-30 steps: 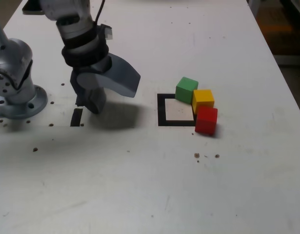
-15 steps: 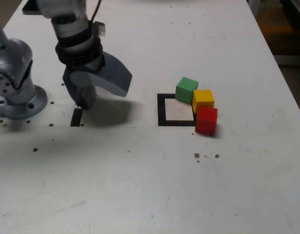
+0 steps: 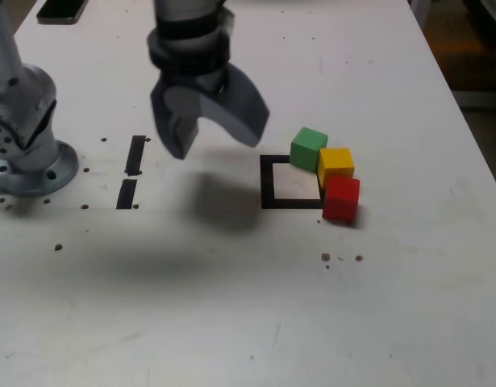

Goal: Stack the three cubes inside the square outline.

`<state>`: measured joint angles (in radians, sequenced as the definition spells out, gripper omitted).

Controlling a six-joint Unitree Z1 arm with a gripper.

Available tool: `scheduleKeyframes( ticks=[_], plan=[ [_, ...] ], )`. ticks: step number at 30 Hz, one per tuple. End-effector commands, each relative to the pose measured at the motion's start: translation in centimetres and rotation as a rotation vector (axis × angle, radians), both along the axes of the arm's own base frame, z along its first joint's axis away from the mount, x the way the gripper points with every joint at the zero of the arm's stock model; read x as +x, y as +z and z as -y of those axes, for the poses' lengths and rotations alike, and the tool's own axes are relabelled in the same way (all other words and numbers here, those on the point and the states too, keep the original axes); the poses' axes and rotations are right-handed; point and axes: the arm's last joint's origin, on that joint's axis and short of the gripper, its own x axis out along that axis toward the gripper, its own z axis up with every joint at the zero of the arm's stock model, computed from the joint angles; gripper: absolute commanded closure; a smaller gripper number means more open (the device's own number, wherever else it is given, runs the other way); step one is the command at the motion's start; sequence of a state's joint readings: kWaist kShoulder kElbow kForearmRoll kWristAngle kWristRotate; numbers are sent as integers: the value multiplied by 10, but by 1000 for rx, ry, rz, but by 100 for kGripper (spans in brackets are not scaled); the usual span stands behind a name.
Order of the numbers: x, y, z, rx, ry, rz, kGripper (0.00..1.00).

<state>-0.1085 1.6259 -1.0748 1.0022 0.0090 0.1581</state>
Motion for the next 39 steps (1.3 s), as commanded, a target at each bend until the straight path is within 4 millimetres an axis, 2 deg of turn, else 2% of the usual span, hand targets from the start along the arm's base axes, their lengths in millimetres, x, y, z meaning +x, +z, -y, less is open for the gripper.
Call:
scheduleKeyframes(
  ticks=[1,12,20,26,39],
  plan=[
    [24,16,11,-21,-31,34,1],
    [80,18,60,-114,-110,17,1],
    [123,-1,88,-169,-124,-4,1],
    [139,-18,94,-176,-118,-32,1],
    [148,-38,83,-154,-78,-75,1]
  ],
)
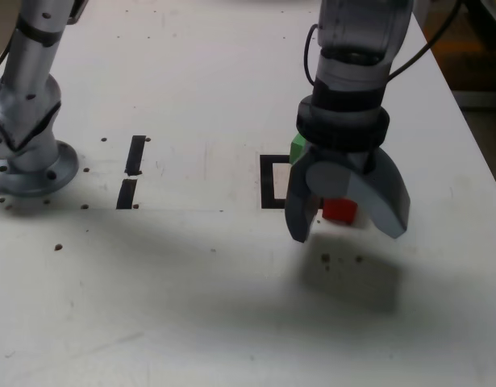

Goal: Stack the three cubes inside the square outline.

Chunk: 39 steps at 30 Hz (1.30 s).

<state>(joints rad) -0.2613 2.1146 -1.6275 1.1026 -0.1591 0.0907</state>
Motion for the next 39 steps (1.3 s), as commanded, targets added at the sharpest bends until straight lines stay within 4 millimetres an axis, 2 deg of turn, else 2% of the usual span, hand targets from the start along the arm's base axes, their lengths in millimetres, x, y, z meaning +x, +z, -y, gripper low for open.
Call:
scheduleKeyframes(
  ticks=[1,17,23,26,30,39],
  plan=[
    [2,-4,-3,6,9,-8,1],
    [13,-23,-24,44,40,-43,2],
    [18,-29,-31,53,55,-55,8],
    [20,-30,-33,56,59,-54,17],
    [23,-30,-34,59,62,-50,34],
    [28,-30,-34,75,63,-19,89]
  ],
)
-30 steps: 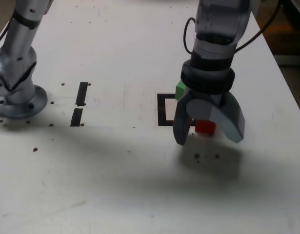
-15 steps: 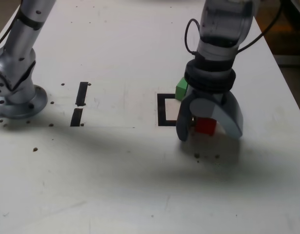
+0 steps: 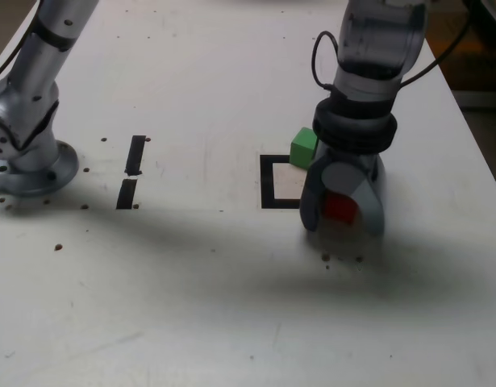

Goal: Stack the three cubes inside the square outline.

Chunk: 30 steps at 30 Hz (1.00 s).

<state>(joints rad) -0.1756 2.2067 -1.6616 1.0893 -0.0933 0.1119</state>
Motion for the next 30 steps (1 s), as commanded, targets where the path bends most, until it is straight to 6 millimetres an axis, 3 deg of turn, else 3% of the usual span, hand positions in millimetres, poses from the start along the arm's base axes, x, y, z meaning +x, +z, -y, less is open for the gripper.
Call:
scheduleKeyframes(
  ticks=[1,4,9,20,25,30],
  plan=[
    [1,1,-1,5,1,11,93],
    [0,2,-1,9,0,14,99],
    [-9,11,-1,17,2,-2,100],
    [-76,78,9,44,49,-7,100],
    [-94,80,2,51,80,-30,100],
    [-94,70,-5,44,106,-48,100]
  ],
)
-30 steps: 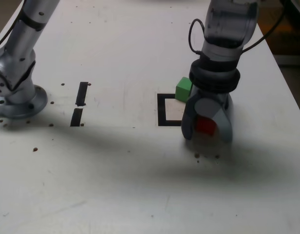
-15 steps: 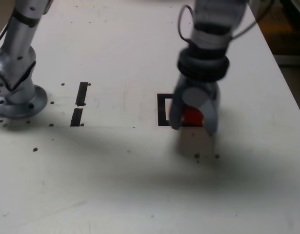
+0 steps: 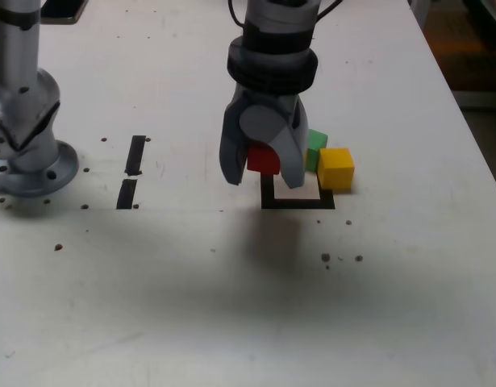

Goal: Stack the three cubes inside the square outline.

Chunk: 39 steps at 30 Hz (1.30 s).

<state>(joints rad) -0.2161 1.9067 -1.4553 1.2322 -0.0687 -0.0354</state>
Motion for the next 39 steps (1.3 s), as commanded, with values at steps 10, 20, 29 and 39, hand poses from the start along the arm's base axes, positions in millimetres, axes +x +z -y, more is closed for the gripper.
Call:
scheduleKeyframes(
  ticks=[10,20,29,39],
  plan=[
    [16,-29,-14,-47,19,-9,100],
    [25,-53,-38,-61,42,-50,100],
    [47,-59,-53,-72,40,-24,100],
    [73,-58,-55,-80,-11,52,100]
  ],
)
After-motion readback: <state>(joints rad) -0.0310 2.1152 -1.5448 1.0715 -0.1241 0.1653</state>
